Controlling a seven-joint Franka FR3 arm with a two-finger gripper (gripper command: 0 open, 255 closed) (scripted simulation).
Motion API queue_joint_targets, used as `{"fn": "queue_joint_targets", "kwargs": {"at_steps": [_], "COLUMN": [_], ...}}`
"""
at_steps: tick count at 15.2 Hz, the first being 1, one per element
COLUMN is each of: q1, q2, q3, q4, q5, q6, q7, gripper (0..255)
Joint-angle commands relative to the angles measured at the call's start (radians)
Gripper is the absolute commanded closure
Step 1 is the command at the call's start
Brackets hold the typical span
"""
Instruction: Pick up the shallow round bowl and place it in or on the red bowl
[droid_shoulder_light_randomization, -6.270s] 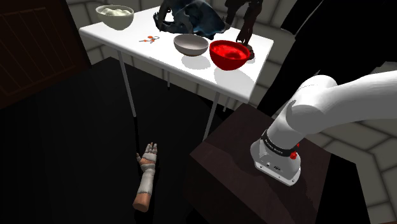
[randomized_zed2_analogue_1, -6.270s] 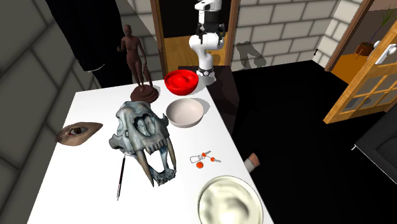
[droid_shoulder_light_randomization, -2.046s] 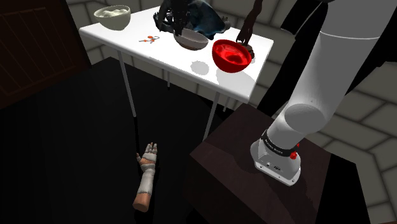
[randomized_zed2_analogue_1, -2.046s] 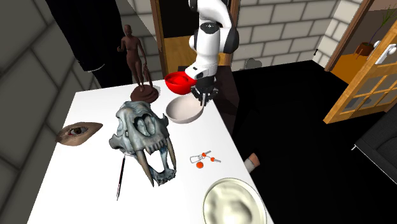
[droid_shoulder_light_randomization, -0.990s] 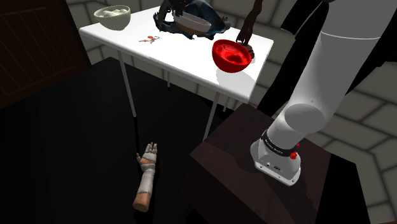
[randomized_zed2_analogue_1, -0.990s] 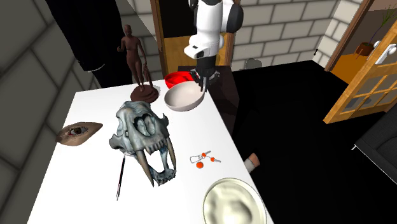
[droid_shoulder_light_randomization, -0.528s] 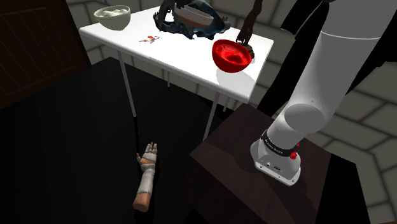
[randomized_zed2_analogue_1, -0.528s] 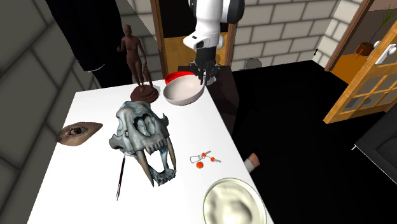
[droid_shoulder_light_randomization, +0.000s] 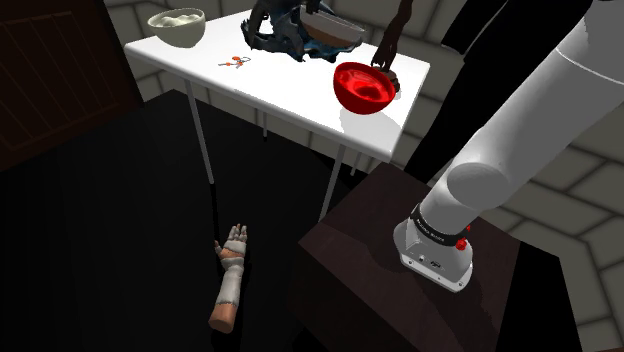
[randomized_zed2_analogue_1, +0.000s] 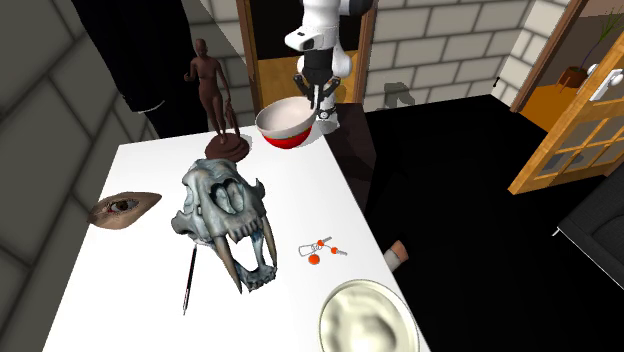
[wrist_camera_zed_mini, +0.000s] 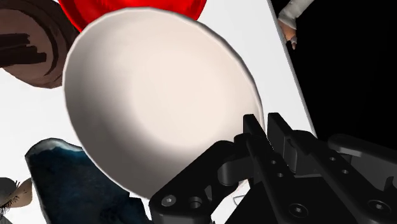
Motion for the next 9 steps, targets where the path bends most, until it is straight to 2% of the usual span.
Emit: {"fn": "queue_joint_targets", "kwargs": {"at_steps": [1,8,9], "q1": [-0.004,-0.021,-0.021], "q2": [-0.090,-0.368,-0.371], "q3": [-0.004,-0.021,-0.022], "q4": [-0.082,-0.293,-0.309], "q5": [-0.004,-0.022,-0.023], "q6": [-0.006,-0.072,-0.059], "q7": [-0.008,-0.040,-0.039], "gripper": [255,255,255]}}
